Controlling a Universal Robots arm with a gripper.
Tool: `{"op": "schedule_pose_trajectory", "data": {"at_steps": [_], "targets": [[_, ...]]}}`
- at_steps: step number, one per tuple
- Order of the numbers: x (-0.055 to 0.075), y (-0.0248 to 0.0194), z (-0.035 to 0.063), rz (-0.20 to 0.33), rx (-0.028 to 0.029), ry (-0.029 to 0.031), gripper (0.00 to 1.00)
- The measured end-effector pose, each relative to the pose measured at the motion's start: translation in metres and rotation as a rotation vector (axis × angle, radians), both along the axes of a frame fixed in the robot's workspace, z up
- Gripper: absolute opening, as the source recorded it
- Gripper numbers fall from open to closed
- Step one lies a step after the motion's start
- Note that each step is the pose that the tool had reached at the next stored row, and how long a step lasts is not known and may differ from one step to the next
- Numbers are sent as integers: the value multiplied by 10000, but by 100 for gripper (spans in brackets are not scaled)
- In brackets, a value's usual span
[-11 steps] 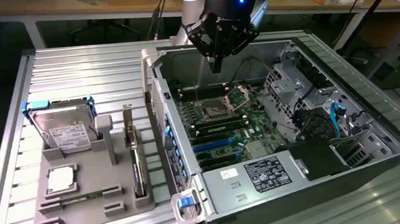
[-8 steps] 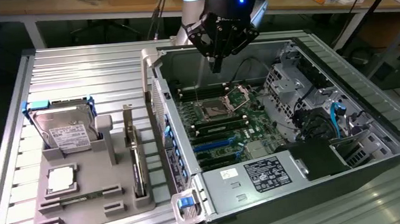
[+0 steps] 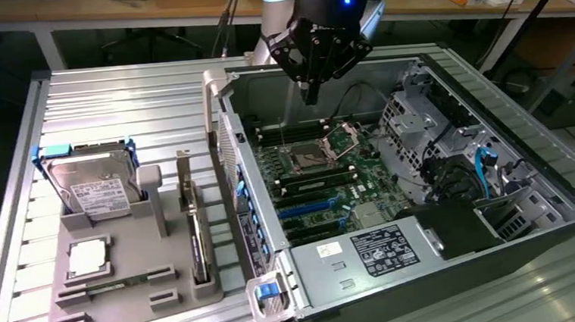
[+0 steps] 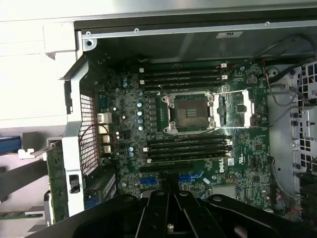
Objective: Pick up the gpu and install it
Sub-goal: 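Reach for the gpu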
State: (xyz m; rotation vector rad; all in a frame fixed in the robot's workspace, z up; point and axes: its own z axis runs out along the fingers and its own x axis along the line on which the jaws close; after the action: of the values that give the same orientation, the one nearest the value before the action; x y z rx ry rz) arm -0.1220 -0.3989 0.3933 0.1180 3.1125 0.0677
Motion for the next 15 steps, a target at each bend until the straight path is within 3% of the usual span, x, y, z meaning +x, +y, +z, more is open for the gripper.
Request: {"op": "schedule_pose_trajectory", "data": {"at_steps": [7,15], "targets": [[-99,-1,0,-159,0,0,11],[-172,-65,-1,-185,0,0,11]]}}
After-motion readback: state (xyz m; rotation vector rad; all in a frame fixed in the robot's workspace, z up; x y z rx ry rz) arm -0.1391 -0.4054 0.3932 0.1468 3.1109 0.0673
